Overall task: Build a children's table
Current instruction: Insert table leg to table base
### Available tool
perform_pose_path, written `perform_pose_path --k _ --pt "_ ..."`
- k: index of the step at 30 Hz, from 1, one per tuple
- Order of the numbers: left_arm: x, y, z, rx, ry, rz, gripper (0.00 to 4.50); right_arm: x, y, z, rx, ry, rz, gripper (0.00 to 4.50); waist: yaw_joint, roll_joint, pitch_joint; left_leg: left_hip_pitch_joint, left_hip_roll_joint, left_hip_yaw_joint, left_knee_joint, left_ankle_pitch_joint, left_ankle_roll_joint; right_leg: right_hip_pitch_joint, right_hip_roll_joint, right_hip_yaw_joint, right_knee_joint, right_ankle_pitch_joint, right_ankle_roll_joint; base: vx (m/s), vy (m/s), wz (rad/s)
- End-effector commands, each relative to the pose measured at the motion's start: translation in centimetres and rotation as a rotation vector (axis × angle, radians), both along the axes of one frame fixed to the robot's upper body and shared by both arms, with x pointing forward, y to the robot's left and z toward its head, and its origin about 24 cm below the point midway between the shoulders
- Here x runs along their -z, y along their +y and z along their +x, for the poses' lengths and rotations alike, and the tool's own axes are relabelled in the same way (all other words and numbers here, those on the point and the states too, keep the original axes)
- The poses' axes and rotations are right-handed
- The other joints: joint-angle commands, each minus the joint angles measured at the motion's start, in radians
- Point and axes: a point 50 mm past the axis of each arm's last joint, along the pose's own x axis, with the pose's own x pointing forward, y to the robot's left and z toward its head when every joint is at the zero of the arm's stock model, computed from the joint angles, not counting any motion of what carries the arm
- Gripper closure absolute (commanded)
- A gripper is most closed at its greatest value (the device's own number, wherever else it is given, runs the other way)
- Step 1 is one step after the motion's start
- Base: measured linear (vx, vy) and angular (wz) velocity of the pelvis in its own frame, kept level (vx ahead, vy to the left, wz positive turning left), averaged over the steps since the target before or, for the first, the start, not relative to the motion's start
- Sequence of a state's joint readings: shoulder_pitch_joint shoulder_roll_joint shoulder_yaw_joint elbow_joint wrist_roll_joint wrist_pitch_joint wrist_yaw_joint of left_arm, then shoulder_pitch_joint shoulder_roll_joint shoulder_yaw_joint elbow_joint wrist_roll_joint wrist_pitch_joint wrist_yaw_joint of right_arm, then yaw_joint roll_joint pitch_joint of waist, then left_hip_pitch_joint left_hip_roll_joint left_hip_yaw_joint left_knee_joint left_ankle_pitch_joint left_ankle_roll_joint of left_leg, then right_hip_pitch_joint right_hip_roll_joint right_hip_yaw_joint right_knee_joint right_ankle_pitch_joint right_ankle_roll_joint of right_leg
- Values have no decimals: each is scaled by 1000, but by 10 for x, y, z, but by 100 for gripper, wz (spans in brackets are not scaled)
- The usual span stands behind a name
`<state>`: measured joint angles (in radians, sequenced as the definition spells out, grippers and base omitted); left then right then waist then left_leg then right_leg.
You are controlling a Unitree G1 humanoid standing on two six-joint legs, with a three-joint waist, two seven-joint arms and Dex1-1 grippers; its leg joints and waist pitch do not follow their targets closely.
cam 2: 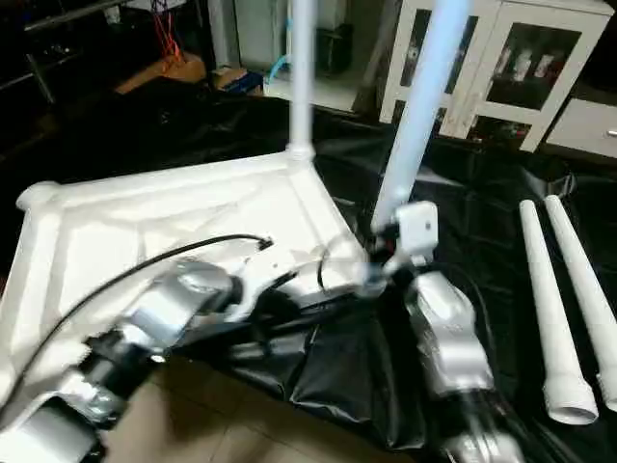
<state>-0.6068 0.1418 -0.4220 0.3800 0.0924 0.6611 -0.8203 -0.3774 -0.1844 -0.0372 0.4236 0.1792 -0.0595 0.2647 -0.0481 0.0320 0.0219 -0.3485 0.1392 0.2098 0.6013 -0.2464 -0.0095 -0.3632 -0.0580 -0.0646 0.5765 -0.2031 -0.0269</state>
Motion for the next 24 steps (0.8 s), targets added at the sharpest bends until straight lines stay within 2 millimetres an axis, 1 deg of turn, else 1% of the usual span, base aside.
perform_pose_path --k 1,2,3,4,5,6,7,8,9,10,11,12,13,14,15,16,17,18,19,20,21,23,24 --pt "-26 -15 11 -77 -55 -127 450 75 -14 -19 196 382 -56 273 -9 -3 -20 3 106 -71 -94 -275 -6 8 -119 66 -90 -393 -206 0 0 0" --pt "-29 -22 11 -94 -58 -128 450 74 -9 -12 248 391 -41 273 -7 -2 -22 2 105 -71 -92 -260 -2 11 -120 66 -90 -372 -205 0 0 0" --pt "-31 -27 12 -112 -61 -135 450 74 -5 -8 279 399 -23 273 -10 1 -22 4 108 -67 -91 -247 3 5 -118 68 -87 -326 -219 0 0 0" --pt "-37 -39 12 -131 -62 -169 450 71 9 1 299 413 0 273 -12 -4 -23 -4 105 -66 -91 -227 16 12 -116 66 -84 -290 -227 0 0 0" --pt "-38 -41 11 -135 -64 -174 450 71 12 3 298 413 -1 273 -11 0 -26 -6 104 -68 -89 -205 26 18 -118 63 -80 -265 -233 0 0 0" --pt "-45 -49 12 -154 -80 -202 450 66 26 10 288 396 -21 273 -12 -2 -27 -6 105 -66 -88 -192 33 18 -118 63 -78 -245 -236 0 0 0" --pt "-47 -51 12 -163 -85 -211 450 64 31 12 288 384 -32 273 -15 -6 -30 -9 105 -66 -85 -169 39 20 -119 63 -73 -213 -245 0 0 0" --pt "-48 -51 12 -166 -86 -214 450 63 32 13 288 381 -35 273 -15 -3 -34 -15 104 -66 -81 -114 61 28 -121 62 -65 -143 -256 0 0 0" --pt "-50 -52 14 -187 -92 -228 450 61 37 15 298 368 -34 273 -12 -10 -36 -15 105 -62 -76 -67 91 28 -120 60 -60 -77 -266 0 0 0" --pt "-53 -52 16 -215 -98 -239 450 58 42 18 317 351 -40 273 -13 -17 -38 -14 104 -61 -73 -34 116 28 -120 59 -52 -26 -282 0 0 0" --pt "-54 -51 16 -222 -98 -240 450 58 43 19 321 348 -43 273 -11 -13 -38 -16 104 -61 -71 -25 127 29 -123 60 -49 -18 -287 0 0 0" --pt "-55 -50 18 -243 -99 -243 450 57 45 20 330 343 -52 273 -9 -15 -41 -14 103 -59 -67 -5 148 29 -124 59 -46 2 -291 0 0 0" --pt "-56 -48 19 -253 -101 -243 450 57 46 21 335 338 -58 273 -10 -14 -41 -15 102 -58 -66 6 158 29 -123 59 -44 15 -293 0 0 0" --pt "-56 -47 20 -259 -102 -242 450 56 46 21 338 336 -60 273 -7 -13 -42 -14 102 -57 -63 27 180 28 -121 59 -39 44 -296 0 0 0" --pt "-56 -45 20 -267 -103 -239 450 56 47 22 333 332 -63 273 -6 -17 -43 -16 103 -57 -61 48 203 27 -120 57 -35 66 -296 0 0 0" --pt "-55 -43 21 -272 -101 -235 450 55 48 23 332 325 -63 273 -6 -17 -42 -17 103 -57 -60 53 218 25 -120 56 -35 63 -297 0 0 0" --pt "-54 -42 21 -277 -100 -231 450 53 48 24 335 316 -50 273 -6 -17 -40 -18 103 -56 -59 45 222 25 -121 55 -36 50 -297 0 0 0" --pt "-54 -41 21 -281 -98 -228 450 52 49 25 333 309 -30 273 -6 -16 -38 -17 103 -55 -60 16 216 24 -121 55 -42 6 -293 0 0 0" --pt "-53 -40 21 -283 -96 -227 450 51 50 26 332 305 -15 273 -6 -16 -38 -17 103 -55 -61 2 210 23 -121 56 -44 -14 -293 0 0 0" --pt "-53 -40 21 -285 -95 -225 450 48 53 28 308 293 7 273 -8 -15 -37 -16 104 -55 -63 -24 191 23 -118 56 -47 -47 -289 0 0 0" --pt "-53 -40 21 -287 -93 -223 450 46 56 29 283 283 28 273 -8 -14 -37 -16 104 -56 -63 -26 188 23 -118 56 -46 -46 -289 0 0 0" --pt "-53 -40 21 -289 -93 -223 450 44 58 30 272 272 30 273 -10 -13 -39 -15 106 -57 -63 -7 188 24 -116 55 -41 -14 -293 0 0 0" --pt "-54 -40 21 -289 -92 -222 450 39 61 32 256 238 24 217 -11 -12 -40 -15 105 -57 -61 10 195 24 -116 55 -37 14 -301 0 0 0"
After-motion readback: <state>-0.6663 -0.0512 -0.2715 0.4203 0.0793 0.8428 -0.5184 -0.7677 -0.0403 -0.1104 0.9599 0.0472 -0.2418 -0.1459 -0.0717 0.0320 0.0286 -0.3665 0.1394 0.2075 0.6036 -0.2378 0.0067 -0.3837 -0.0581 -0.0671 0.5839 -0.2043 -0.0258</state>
